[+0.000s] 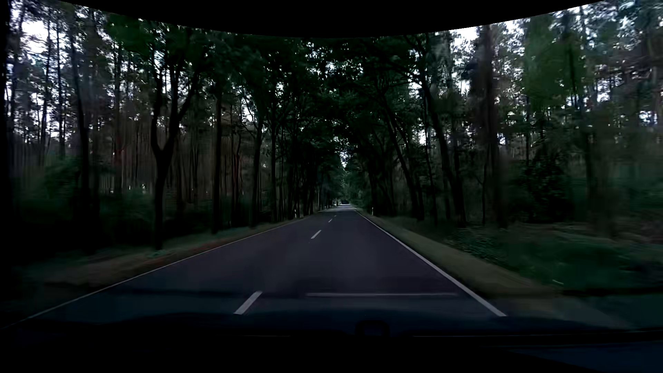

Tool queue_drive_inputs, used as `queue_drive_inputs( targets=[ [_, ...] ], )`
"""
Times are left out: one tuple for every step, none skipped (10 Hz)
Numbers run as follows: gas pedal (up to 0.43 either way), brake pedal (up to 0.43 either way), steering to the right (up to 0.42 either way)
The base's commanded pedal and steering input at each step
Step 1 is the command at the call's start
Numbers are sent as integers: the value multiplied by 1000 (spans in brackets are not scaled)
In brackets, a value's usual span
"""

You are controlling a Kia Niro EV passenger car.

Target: Follow the waypoints while adhering to traffic rules and regulations

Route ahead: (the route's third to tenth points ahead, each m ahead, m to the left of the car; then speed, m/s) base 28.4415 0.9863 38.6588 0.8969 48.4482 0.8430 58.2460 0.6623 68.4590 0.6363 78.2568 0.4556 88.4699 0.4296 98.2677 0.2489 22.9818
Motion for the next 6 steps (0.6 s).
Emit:
queue_drive_inputs(
  targets=[
    [319, 0, -4],
    [339, 0, -4],
    [378, 0, -5],
    [378, 0, -4],
    [409, 0, -4],
    [421, 0, -4]
  ],
)
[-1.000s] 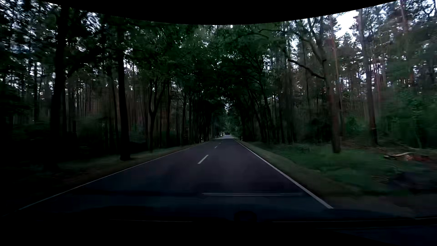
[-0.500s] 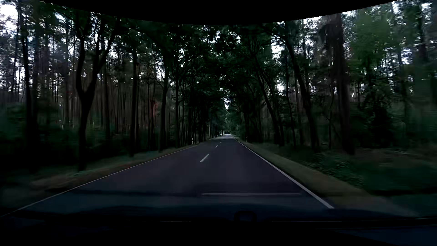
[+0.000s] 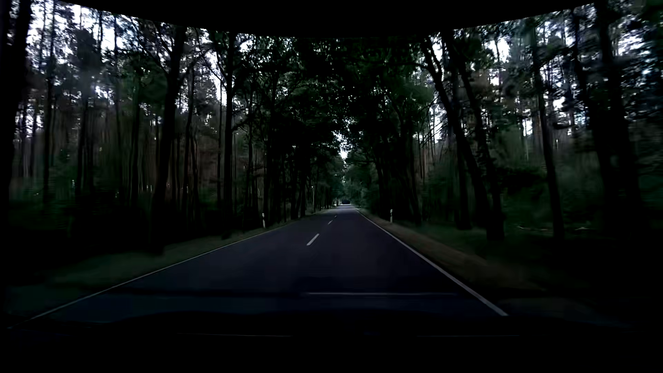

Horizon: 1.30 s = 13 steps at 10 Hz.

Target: Follow the waypoints while adhering to traffic rules and regulations

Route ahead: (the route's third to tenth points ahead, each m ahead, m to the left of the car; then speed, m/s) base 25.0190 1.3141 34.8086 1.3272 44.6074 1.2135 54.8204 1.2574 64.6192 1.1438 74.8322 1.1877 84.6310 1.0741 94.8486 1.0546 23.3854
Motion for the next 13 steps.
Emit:
queue_drive_inputs(
  targets=[
    [421, 0, -4],
    [441, 0, -4],
    [441, 0, -3],
    [441, 0, -3],
    [441, 0, -3],
    [441, 0, -3],
    [441, 0, -2],
    [441, 0, -2],
    [441, 0, -2],
    [441, 0, -2],
    [441, 0, -2],
    [441, 0, -2],
    [409, 0, -2]
  ],
)
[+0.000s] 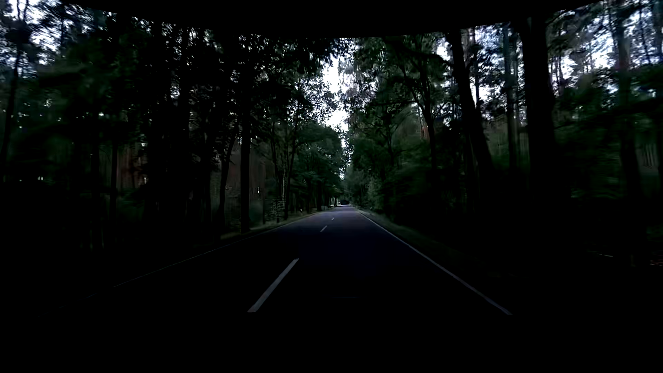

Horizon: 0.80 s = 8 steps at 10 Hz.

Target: Follow the waypoints while adhering to traffic rules and regulations

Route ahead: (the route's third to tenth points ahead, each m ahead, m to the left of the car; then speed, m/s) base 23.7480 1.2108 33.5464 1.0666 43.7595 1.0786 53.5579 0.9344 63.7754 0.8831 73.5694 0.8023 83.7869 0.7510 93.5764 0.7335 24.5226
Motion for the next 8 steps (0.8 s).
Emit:
queue_drive_inputs(
  targets=[
    [358, 0, -2],
    [350, 0, -2],
    [350, 0, -2],
    [350, 0, -2],
    [331, 0, -3],
    [331, 0, -3],
    [311, 0, -3],
    [280, 0, -3]
  ],
)
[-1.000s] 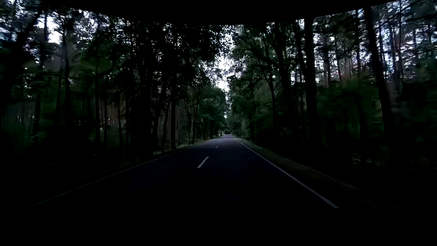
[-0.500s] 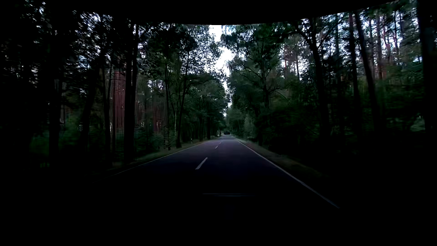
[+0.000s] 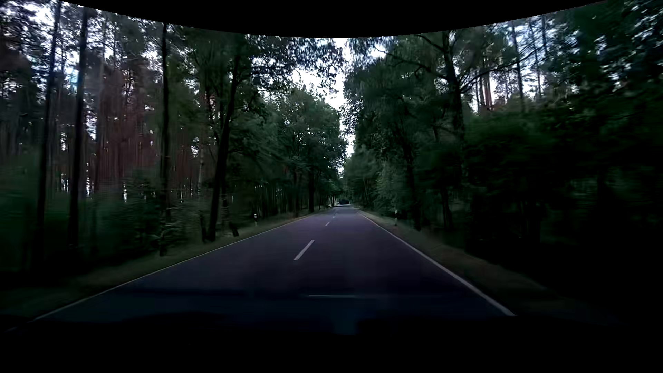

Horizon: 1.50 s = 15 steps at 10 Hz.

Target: Follow the waypoints while adhering to traffic rules and regulations

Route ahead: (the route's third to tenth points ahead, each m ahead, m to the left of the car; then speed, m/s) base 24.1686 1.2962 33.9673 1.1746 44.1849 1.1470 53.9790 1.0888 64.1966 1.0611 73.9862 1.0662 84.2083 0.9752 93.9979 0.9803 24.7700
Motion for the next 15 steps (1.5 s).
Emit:
queue_drive_inputs(
  targets=[
    [280, 0, -3],
    [260, 0, -3],
    [248, 0, -3],
    [189, 0, -3],
    [177, 0, -3],
    [150, 0, -3],
    [150, 0, -3],
    [150, 0, -3],
    [150, 0, -3],
    [150, 0, -3],
    [150, 0, -3],
    [150, 0, -3],
    [130, 0, -3],
    [87, 0, -3],
    [59, 0, -3]
  ],
)
